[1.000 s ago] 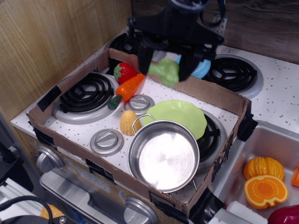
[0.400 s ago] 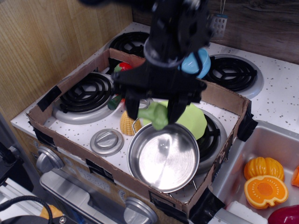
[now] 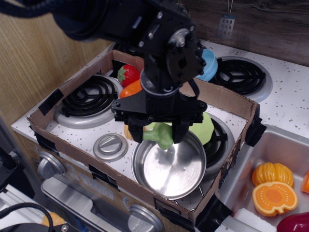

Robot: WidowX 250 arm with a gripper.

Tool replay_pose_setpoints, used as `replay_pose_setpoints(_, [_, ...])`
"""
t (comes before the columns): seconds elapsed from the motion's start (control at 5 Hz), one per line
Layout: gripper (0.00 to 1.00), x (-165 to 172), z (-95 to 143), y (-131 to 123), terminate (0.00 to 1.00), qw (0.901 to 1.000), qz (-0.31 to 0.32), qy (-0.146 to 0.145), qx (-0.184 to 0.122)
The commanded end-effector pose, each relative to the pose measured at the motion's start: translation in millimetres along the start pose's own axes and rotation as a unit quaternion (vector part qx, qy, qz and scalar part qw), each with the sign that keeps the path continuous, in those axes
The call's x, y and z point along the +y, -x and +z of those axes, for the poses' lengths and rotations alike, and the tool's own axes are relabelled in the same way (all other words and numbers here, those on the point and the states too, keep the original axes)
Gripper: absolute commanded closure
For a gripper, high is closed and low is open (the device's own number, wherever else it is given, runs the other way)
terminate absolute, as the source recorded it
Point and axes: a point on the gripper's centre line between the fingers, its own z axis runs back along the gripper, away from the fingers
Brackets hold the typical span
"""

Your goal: Put broccoli in pot

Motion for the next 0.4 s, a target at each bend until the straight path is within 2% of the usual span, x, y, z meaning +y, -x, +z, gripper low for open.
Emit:
replay_pose_setpoints(0.0, [0.00,-7.6,10.7,-14.8,0.00,0.9996,-0.025,0.007,-0.015])
replay_pose_setpoints(0.2, [0.00,-9.5,11.5,-18.0,0.00,0.9995,-0.028,0.006,-0.011])
